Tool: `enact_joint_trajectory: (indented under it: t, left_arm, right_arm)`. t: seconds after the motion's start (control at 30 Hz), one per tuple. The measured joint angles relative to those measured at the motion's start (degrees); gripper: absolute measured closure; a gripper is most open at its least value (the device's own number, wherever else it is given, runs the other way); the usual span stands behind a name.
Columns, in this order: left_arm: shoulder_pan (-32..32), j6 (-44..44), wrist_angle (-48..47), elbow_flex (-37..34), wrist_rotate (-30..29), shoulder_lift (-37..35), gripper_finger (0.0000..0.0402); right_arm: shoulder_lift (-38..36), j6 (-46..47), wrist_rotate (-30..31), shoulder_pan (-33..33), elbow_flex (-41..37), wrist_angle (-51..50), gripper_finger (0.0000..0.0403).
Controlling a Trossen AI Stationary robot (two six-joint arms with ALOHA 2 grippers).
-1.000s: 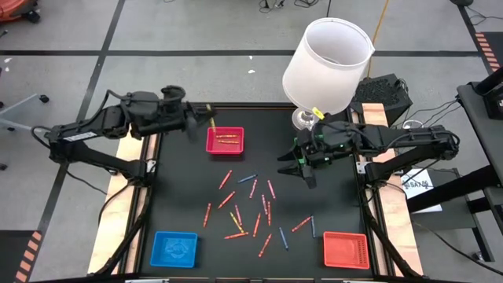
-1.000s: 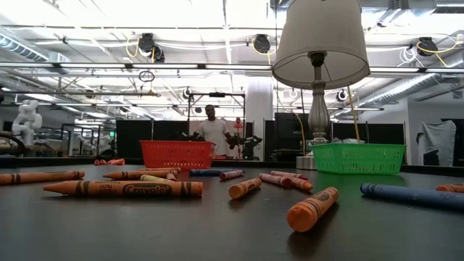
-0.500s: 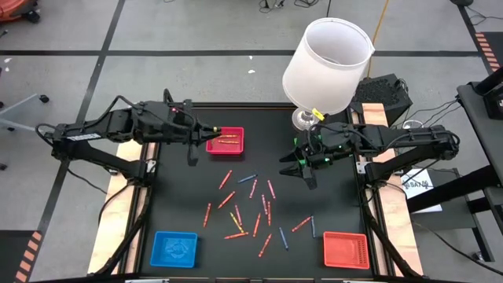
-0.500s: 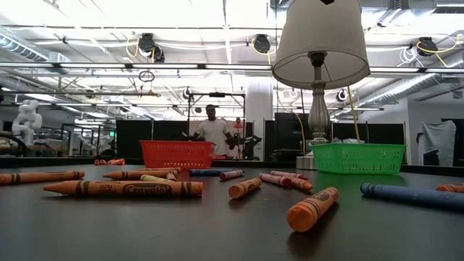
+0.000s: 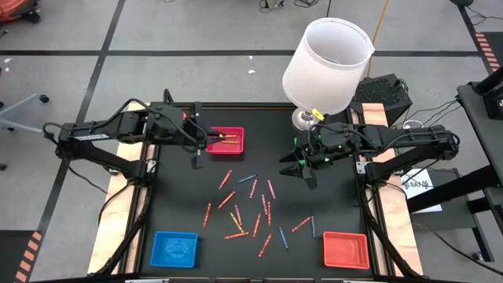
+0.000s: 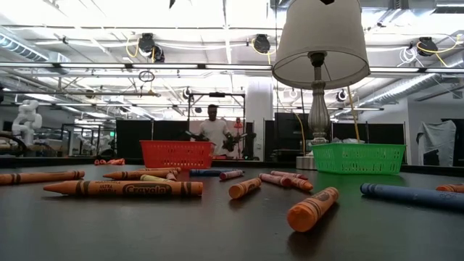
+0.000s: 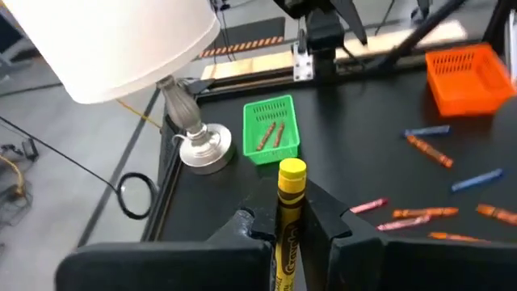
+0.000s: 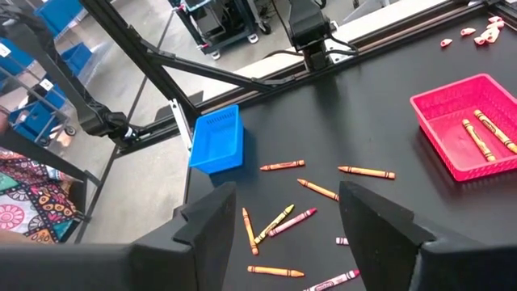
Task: Sort crayons
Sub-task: Put the yellow crayon into the red basket
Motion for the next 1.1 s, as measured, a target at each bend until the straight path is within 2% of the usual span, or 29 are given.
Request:
enact_joint_trajectory:
  t: [0.2,0.4,0.53,0.73,0.97,1.1]
  left_arm:
    - [0.0,-16.66,-0.06,0.02,0.03,0.78,0.0381]
    - [0.05,-38.63,-2.44,0.02,0.06,1.03,0.0381]
    - [0.44,-44.04,-5.92,0.02,0.16,1.29,0.0381]
    - [2.58,-34.44,-6.37,-2.07,0.08,2.18,0.0381]
    - [5.82,-10.46,-6.26,-2.64,-0.01,5.55,0.0381]
    - [7.98,-3.23,-6.35,-2.64,0.05,8.87,0.0381]
  right_arm:
    - [0.0,0.0,0.0,0.0,0.0,-0.01,0.02]
    - [0.0,0.0,0.09,-0.02,0.0,-0.01,0.02]
    - [0.0,-0.02,0.17,-0.02,0.0,-0.01,0.02]
    - [0.0,-0.07,0.2,-0.02,0.0,-0.03,0.02]
    - [0.0,-0.66,0.2,-0.15,0.0,-0.33,0.02]
    - [0.0,0.01,0.2,-0.15,0.0,-1.51,0.02]
